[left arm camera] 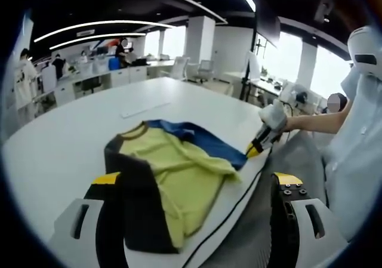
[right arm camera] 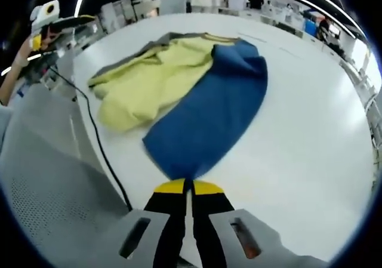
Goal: Fold the garment on the visible template until the final outline fits inside the template.
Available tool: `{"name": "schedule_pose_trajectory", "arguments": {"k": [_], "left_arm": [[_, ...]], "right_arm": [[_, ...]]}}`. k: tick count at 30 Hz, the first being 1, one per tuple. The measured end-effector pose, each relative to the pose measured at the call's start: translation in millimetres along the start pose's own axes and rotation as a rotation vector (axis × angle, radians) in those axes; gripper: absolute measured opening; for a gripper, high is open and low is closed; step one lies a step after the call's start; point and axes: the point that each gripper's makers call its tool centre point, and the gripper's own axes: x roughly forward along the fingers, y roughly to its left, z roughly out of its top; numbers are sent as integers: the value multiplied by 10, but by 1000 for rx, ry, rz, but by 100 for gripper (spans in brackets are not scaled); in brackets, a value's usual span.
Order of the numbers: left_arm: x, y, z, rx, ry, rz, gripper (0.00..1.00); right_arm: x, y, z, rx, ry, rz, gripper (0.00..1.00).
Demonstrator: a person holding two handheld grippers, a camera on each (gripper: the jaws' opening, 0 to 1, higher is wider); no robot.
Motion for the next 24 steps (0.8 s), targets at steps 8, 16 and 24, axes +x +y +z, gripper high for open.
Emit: {"name": "schedule_pose_trajectory", "arguments": {"k": [8,16,24], "left_arm": [[-12,-14,-8,-5,-1,-1,100],[-39,-8,-26,-3,6,2,100],[-61,3,-26,-5,0,7,100]], "right_arm": [[-24,-10,16,-4,7,-27,2],[-159,-219,87,12,-13,-69,2],[-266,-404,9,0,12,-116,2]]}}
